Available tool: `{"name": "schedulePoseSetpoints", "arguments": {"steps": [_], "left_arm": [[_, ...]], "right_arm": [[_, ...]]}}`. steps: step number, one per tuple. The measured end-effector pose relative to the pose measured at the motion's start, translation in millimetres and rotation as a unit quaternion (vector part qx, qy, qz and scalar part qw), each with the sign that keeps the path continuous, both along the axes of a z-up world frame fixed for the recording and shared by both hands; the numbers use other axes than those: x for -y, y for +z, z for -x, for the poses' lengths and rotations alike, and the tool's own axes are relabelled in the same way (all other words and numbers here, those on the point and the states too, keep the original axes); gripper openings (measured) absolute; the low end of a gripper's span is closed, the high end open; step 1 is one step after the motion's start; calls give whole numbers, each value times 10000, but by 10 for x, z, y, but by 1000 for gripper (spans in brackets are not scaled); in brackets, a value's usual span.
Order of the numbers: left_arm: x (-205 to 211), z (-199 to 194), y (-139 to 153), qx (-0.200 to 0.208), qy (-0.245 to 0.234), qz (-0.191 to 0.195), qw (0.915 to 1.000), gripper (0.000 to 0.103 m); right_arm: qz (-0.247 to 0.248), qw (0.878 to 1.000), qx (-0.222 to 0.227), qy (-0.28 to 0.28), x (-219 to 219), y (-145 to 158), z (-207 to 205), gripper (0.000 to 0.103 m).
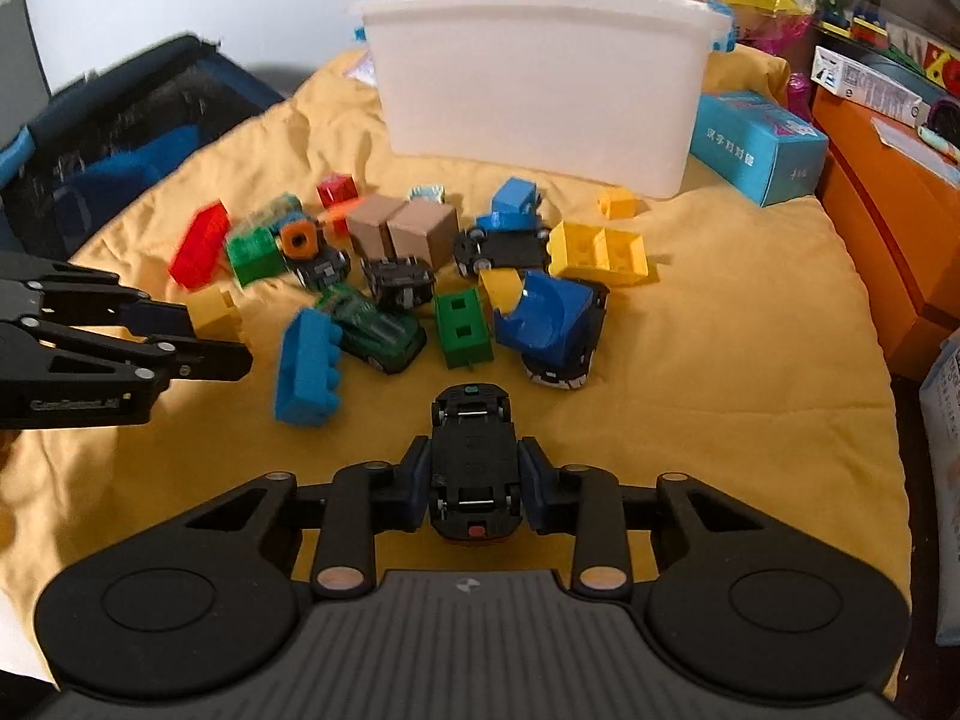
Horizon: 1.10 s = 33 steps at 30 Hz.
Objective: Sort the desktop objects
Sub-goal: 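Grasp the yellow brick with the left tool while the right tool grasps a black toy car, then carry both toys over the white bin and open both tools to drop them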
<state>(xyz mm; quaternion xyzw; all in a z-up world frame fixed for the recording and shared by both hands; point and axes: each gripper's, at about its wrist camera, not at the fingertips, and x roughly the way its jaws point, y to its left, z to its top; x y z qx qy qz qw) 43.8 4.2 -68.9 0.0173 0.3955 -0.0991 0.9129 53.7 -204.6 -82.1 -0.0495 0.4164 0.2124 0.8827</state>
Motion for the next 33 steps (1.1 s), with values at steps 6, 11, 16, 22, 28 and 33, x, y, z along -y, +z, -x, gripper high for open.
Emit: {"name": "schedulePoseSetpoints", "arguments": {"steps": [6,11,16,22,28,33], "left_arm": [[-96,-87,552,488,126,308,9983,36],[-107,-578,1019,797,247,328,9960,36],[-62,-1298,1350,1010,274,241,9942,36],[-86,-2116,1398,553,498,304,9968,36],[-30,-2432,1385,301,402,220,9985,36],[-16,-2602,1361,103,510,226,9984,51]], "right_arm": [[-496,9976,384,-309,117,461,28,34],[-860,9910,901,-499,131,1013,-352,34],[-1053,9850,1180,-684,115,1448,-1137,34],[-1102,9869,586,-1019,179,1440,-2108,34],[-860,9902,281,-1068,143,1358,-2443,34],[-737,9916,133,-1052,69,1315,-2565,34]]}}
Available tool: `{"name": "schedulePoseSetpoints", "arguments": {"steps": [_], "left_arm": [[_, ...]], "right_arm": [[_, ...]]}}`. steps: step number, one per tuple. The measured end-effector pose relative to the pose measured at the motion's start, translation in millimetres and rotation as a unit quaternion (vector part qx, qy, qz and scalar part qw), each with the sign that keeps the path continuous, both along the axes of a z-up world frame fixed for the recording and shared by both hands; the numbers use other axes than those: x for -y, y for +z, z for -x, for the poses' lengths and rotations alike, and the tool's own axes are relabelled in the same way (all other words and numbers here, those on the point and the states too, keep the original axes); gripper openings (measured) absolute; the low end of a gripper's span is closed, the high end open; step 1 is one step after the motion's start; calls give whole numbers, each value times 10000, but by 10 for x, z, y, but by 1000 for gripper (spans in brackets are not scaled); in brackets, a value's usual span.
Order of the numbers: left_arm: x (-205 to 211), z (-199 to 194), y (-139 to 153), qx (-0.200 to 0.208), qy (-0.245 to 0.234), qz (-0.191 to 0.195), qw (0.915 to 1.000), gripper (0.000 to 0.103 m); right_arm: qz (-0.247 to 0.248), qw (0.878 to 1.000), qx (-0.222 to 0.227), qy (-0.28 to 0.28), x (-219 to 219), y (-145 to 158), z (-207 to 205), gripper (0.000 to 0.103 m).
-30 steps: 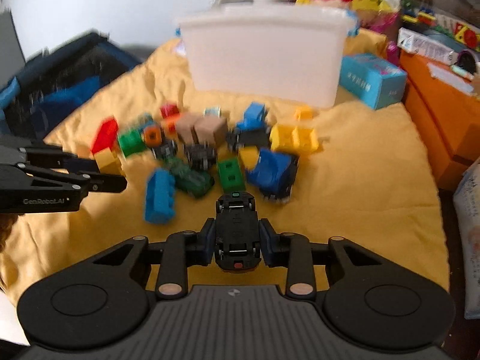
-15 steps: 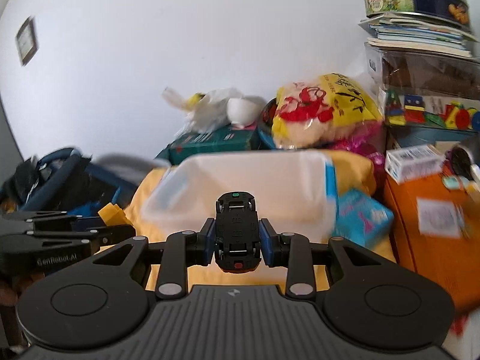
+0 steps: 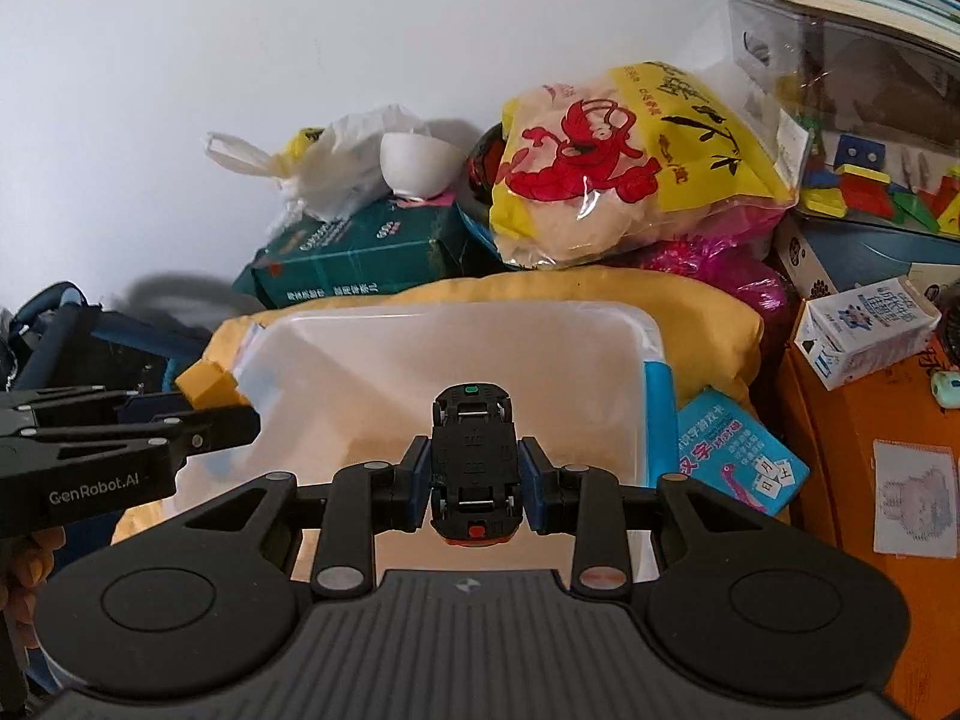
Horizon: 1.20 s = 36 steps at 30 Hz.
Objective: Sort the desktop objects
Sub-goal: 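Carry both toys over the white bin and open both tools to drop them, then grasp the long red translucent brick with the left tool while the right grasps a blue piece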
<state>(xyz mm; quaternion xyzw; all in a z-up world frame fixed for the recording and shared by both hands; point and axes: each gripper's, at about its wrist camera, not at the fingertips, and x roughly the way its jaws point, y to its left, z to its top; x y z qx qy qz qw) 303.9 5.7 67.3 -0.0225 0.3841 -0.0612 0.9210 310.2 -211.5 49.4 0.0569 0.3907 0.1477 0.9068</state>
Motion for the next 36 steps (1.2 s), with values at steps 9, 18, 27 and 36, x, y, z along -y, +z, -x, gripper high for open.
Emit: {"name": "schedulePoseSetpoints", "arguments": {"steps": [9,18,27,36], "left_arm": [[-142,279,-4,248,145,-312,9991,66],[-559,1882,-692,328,204,-796,9961,73],[-585,2206,-1311,-404,519,-717,9953,72],[-582,2002,-1489,-540,693,-653,9940,58]], "right_arm": [[166,9995,248,-55,-7,76,57,72],[467,9920,1132,309,29,-338,1641,86],[1007,9942,374,105,-72,-1105,2159,71],[1269,9914,189,267,-261,-1258,2027,41]]}}
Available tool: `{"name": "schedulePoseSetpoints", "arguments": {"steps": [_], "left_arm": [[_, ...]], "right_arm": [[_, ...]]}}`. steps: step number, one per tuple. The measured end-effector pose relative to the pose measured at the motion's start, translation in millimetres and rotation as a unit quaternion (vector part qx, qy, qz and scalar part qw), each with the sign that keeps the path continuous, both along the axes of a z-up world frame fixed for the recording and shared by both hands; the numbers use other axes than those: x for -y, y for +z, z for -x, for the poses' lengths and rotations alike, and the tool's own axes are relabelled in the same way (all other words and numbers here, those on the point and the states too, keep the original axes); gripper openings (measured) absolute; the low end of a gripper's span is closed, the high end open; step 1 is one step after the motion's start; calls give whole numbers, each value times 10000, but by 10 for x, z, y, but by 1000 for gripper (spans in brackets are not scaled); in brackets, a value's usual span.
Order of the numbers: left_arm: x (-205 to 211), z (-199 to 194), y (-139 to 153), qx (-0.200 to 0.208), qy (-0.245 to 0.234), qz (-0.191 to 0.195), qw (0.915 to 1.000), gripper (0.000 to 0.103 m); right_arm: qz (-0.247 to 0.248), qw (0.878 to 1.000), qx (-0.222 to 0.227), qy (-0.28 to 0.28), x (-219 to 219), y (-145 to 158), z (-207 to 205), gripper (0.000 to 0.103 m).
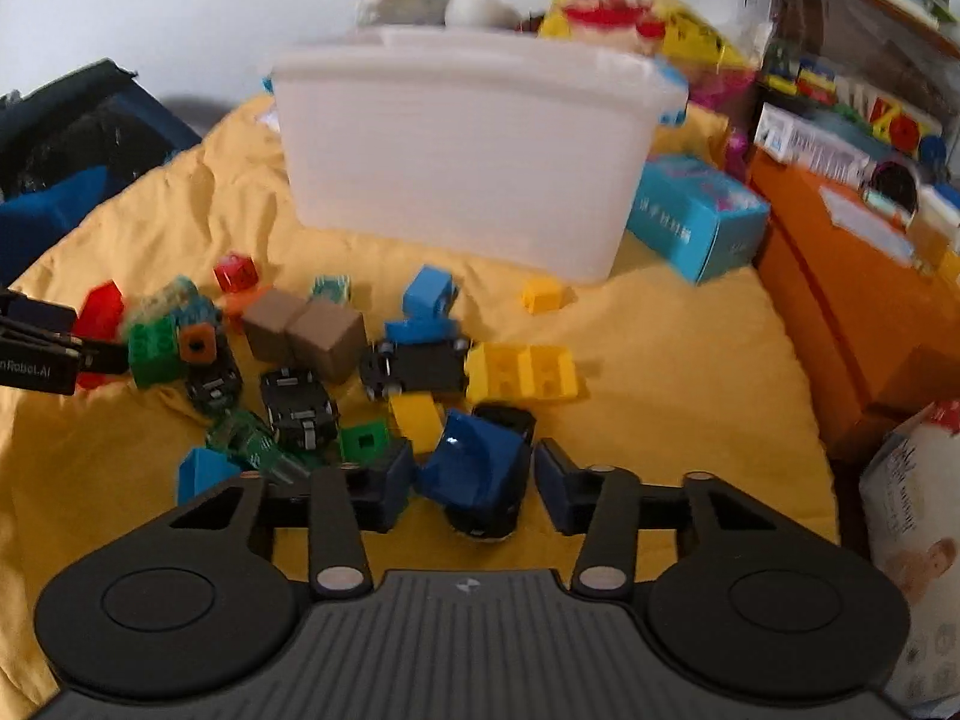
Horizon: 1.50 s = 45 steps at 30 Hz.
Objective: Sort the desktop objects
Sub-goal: 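Grasp the long red translucent brick with the left tool while the right grasps a blue piece, then carry the red brick and blue piece over the bin and release both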
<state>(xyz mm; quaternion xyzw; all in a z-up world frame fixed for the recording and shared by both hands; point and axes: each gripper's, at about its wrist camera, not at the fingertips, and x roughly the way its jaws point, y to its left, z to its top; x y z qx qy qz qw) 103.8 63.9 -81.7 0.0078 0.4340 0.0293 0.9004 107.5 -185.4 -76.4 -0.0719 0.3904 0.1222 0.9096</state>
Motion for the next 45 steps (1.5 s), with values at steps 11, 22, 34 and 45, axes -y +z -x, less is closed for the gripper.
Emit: {"name": "schedulePoseSetpoints", "arguments": {"steps": [11,22,34,45], "left_arm": [[-76,163,173,367,-347,120,9987,27],[18,91,773,811,-474,441,9946,27],[406,-643,1758,1369,-955,568,9843,27],[522,-1705,1999,377,-1069,828,9901,27]], "right_arm": [[-463,9986,174,-165,156,191,136,40],[-976,9933,590,-196,244,651,71,40],[-1492,9851,853,-101,294,1459,-652,40],[-1181,9926,271,13,277,1799,-1642,40]]}}
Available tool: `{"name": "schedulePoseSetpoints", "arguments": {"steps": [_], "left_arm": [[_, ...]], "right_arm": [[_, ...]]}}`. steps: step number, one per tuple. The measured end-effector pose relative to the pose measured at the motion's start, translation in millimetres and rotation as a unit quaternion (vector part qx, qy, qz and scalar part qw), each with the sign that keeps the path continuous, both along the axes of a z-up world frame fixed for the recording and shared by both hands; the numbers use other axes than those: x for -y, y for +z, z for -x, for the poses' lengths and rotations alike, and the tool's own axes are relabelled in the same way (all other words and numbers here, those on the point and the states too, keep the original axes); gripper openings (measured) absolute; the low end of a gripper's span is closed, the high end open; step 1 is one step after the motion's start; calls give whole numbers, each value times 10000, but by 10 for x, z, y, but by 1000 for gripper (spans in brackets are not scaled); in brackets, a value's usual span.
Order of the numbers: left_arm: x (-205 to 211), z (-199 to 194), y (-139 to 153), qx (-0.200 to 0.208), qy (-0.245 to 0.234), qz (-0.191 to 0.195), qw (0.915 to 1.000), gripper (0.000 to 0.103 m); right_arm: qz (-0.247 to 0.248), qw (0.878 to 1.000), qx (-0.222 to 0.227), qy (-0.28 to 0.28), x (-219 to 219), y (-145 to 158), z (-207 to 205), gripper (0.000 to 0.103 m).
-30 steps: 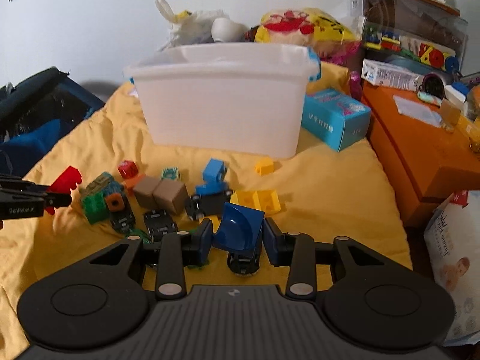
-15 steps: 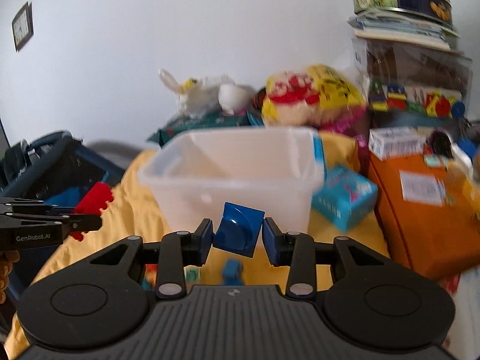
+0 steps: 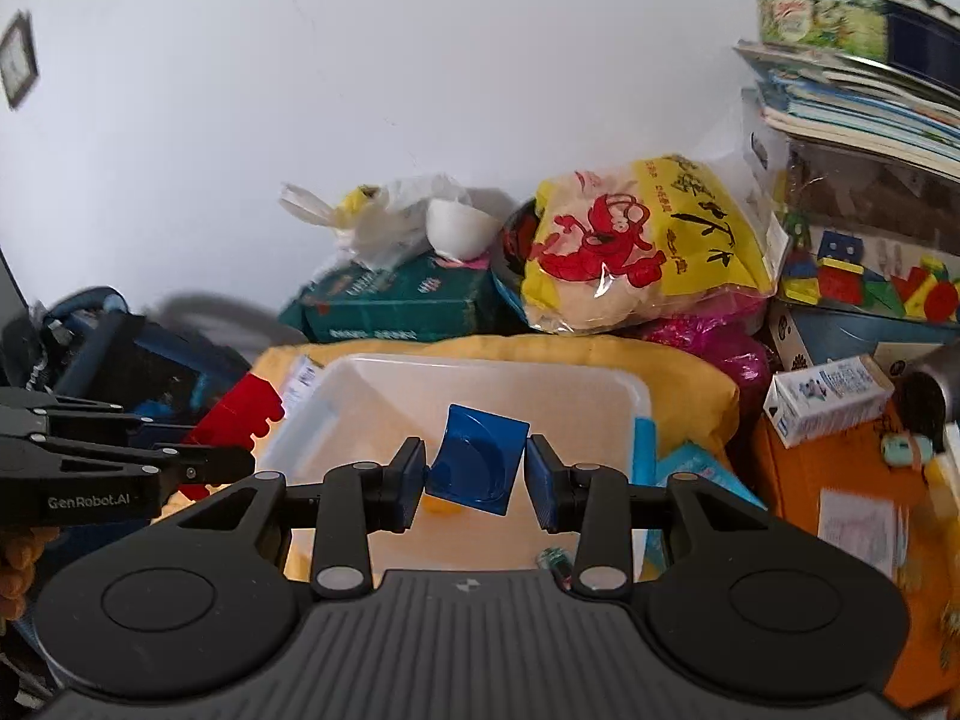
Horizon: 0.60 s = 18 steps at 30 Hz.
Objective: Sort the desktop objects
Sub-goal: 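Carry the red brick and blue piece over the bin and release both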
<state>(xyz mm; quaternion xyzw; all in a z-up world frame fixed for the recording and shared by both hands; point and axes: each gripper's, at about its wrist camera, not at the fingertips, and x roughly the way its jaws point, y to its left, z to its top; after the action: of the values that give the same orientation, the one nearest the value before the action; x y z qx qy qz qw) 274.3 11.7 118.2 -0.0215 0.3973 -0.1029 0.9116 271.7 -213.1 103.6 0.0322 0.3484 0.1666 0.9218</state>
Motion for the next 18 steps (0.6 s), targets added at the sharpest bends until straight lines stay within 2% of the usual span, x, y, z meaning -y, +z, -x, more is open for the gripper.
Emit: {"name": "schedulePoseSetpoints", "arguments": {"steps": [9,13,18], "left_arm": [[62,-424,-98,-567,-18,-52,9984,27],[44,-507,-213,-766,28,-182,9969,27],[47,-548,-276,-815,64,-299,9962,27]], "right_arm": [[311,9953,-913,43,-125,-159,-530,40],[405,9919,-1201,-55,-106,-290,-621,40],[501,9891,-1386,-71,-110,-385,-683,40]]}}
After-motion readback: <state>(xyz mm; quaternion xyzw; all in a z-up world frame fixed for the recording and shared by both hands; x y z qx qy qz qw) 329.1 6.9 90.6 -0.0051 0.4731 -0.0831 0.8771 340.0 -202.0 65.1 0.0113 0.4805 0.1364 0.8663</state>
